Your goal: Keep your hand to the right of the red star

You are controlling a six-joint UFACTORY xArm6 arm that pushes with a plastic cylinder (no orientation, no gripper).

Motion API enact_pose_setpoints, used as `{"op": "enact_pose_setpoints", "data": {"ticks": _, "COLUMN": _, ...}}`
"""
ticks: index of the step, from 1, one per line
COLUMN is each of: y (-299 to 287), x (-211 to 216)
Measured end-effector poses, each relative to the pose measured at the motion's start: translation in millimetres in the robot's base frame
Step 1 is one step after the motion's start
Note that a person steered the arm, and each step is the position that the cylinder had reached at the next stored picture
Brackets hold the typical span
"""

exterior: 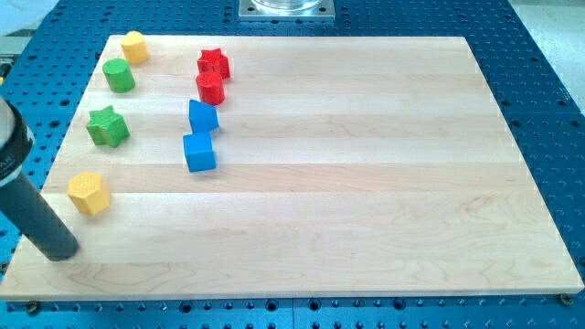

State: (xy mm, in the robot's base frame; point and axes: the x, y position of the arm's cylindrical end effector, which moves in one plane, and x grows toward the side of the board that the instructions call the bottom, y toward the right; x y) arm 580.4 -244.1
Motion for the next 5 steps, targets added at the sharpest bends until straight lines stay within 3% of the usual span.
{"op": "enact_pose_setpoints", "data": {"ticks": 2, "y": 25.9, "x": 31.8}}
{"op": "enact_pose_setpoints", "data": {"ticks": 3, "y": 114.8, "x": 16.9}}
{"op": "enact_pose_setpoints", "data": {"ticks": 5, "y": 166.1, "x": -53.0}}
